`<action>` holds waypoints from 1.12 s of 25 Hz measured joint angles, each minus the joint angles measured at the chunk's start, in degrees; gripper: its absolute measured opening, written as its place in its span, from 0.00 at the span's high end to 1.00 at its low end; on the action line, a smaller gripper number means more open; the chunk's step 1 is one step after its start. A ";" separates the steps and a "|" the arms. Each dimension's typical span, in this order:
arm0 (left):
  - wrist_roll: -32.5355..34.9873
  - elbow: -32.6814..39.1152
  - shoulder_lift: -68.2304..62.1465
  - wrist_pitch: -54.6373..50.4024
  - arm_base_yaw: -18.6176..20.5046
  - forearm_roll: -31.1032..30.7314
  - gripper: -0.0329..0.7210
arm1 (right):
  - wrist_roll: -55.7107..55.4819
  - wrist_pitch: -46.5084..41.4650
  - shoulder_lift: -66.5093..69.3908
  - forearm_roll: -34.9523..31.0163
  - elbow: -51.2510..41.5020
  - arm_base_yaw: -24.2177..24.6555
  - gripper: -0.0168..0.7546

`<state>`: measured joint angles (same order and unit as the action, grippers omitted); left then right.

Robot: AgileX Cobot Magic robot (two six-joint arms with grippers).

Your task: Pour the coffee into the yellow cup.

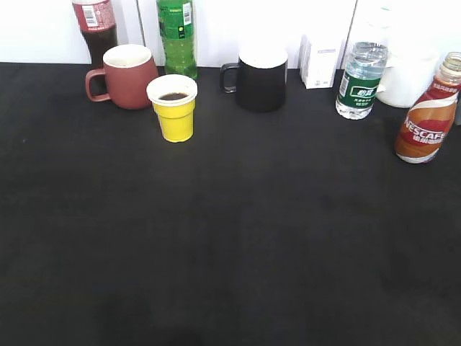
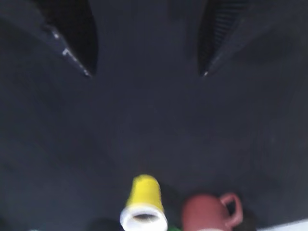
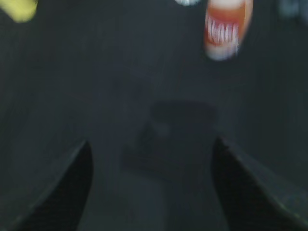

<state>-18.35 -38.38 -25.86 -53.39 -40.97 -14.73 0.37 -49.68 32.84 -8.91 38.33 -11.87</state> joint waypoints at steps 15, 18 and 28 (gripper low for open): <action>14.54 8.48 25.02 -8.16 0.00 7.61 0.31 | -4.15 -10.93 -29.40 9.22 -9.53 0.00 0.21; 15.32 8.60 25.02 -7.77 0.00 8.32 0.31 | -4.20 -10.86 -29.40 9.22 -9.53 0.00 0.23; 15.32 8.60 25.67 -7.40 18.23 8.32 0.32 | -4.20 -10.77 -29.98 9.22 -9.53 7.24 0.23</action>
<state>-3.03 -29.78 -0.19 -60.79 -22.74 -6.40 -3.83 -60.45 2.87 0.31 28.80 -4.63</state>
